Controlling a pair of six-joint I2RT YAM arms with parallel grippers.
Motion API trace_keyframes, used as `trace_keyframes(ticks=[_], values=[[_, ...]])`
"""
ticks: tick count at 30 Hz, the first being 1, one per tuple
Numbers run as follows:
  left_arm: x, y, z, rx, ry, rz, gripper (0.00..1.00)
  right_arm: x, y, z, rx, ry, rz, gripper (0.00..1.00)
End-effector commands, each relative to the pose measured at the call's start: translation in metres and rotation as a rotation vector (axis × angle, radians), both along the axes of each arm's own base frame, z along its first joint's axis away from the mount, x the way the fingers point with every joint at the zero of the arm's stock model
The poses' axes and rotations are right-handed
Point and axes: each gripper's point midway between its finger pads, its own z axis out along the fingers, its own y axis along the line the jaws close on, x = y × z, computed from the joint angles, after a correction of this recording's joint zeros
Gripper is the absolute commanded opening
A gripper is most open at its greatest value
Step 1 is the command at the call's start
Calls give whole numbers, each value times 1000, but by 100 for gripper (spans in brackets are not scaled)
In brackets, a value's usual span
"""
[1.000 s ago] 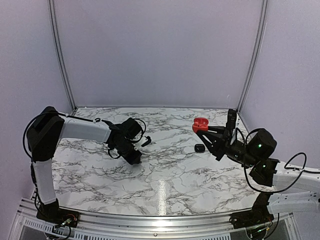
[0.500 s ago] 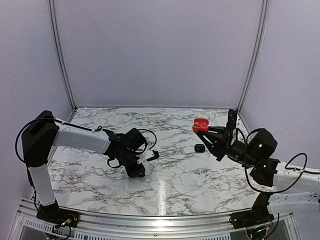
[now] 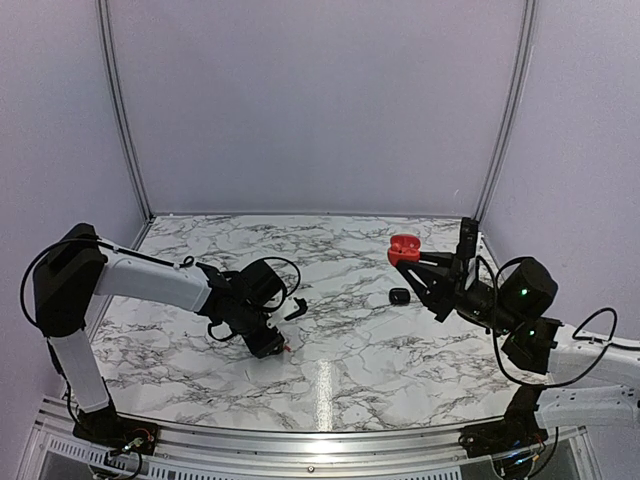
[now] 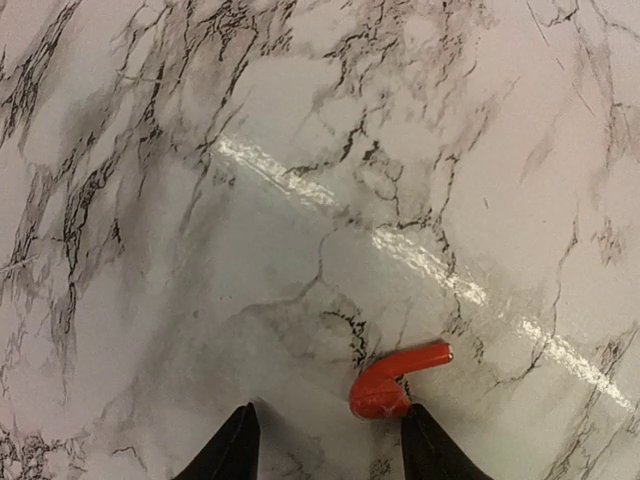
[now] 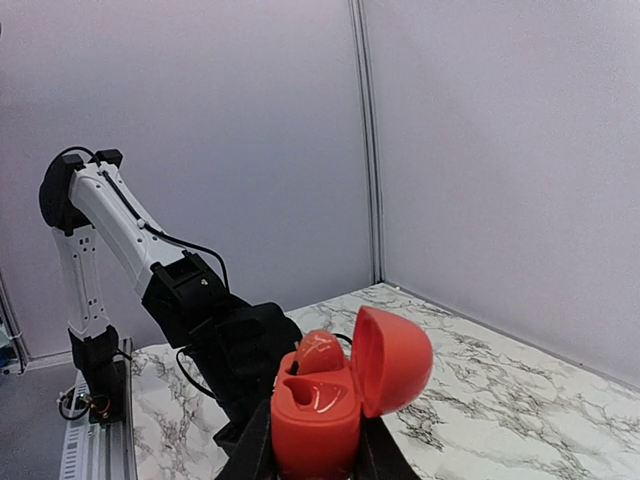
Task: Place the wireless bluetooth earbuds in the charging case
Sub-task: Move the right earbud to the center of the board.
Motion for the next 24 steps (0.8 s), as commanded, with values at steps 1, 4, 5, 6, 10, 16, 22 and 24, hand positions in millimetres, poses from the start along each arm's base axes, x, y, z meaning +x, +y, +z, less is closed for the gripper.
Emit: trace_keyframes(ticks=[1, 4, 5, 6, 10, 16, 22, 24], values=[[7, 26, -13, 80, -35, 95, 48, -1, -2, 8, 14, -3, 1, 0], [13, 20, -11, 56, -54, 112, 44, 0, -3, 7, 13, -3, -3, 0], [17, 20, -10, 61, -70, 124, 42, 0, -3, 8, 14, -5, -5, 0], [21, 20, -10, 63, -78, 135, 41, 0, -3, 8, 15, -6, -5, 0], [36, 20, -12, 73, -114, 168, 34, 0, -2, 8, 13, -7, -4, 0], [50, 14, -1, 33, -145, 182, 30, 0, -1, 8, 9, -4, 0, 0], [43, 9, 32, -57, -137, 181, 35, 1, -2, 6, -2, 2, -5, 0], [37, 1, 42, -84, -95, 152, 36, 1, -1, 4, -6, 7, -3, 0]])
